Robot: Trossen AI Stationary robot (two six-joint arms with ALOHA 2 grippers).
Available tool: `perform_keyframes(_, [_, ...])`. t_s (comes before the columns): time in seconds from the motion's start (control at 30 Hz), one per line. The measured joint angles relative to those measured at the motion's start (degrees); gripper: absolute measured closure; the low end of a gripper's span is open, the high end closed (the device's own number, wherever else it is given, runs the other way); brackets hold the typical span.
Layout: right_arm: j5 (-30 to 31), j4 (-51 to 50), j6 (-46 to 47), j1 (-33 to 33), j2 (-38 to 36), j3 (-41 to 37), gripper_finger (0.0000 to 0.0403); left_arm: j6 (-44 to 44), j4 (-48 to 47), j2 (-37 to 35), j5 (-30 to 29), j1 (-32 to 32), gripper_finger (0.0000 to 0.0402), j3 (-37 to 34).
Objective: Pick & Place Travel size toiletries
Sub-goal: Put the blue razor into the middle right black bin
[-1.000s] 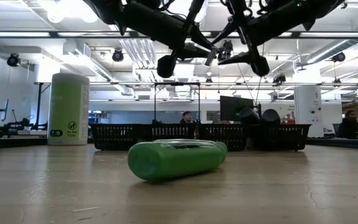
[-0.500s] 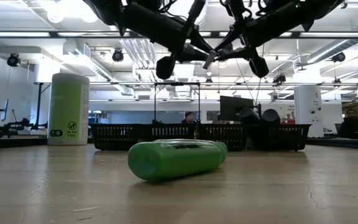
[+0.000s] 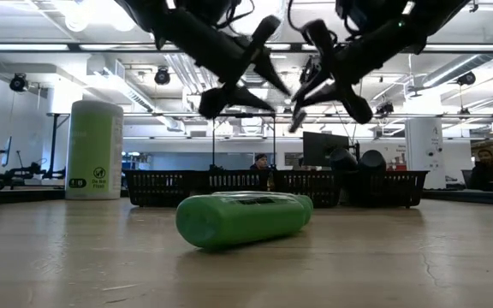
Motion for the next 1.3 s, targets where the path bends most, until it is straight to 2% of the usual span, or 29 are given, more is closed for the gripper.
perform_keyframes(0.17, [-4.45, -1.3, 0.07, -1.82, 4.36, 0.0, 0.0364, 1.36, -10.95, -1.94, -0.12, -1.97, 0.0189, -0.02])
perform_keyframes(0.47, [-9.01, -0.57, -0.7, -5.17, 12.41, 0.24, 0.0346, 7.3, -15.03, -4.88, -0.27, -7.26, 0.0177, -0.02])
perform_keyframes(0.67, [-8.66, -1.22, -1.61, -5.63, 12.84, 0.14, 0.0354, 7.21, -17.18, -5.04, -2.28, -8.25, 0.0177, -0.04])
perform_keyframes(0.8, [-5.94, -1.47, -2.18, -5.63, 12.05, 0.0, 0.0349, 7.22, -17.63, -5.04, -2.42, -8.25, 0.0177, -0.04])
perform_keyframes(1.07, [-6.45, -1.53, -2.56, -5.63, 12.86, 0.0, 0.0312, 8.02, -17.61, -5.04, -2.93, -8.32, 0.0177, -0.04])
perform_keyframes(1.3, [-6.44, -1.22, -2.59, -5.63, 12.44, 0.02, 0.0247, 8.56, -17.61, -5.04, -2.97, -8.3, 0.0177, -0.04])
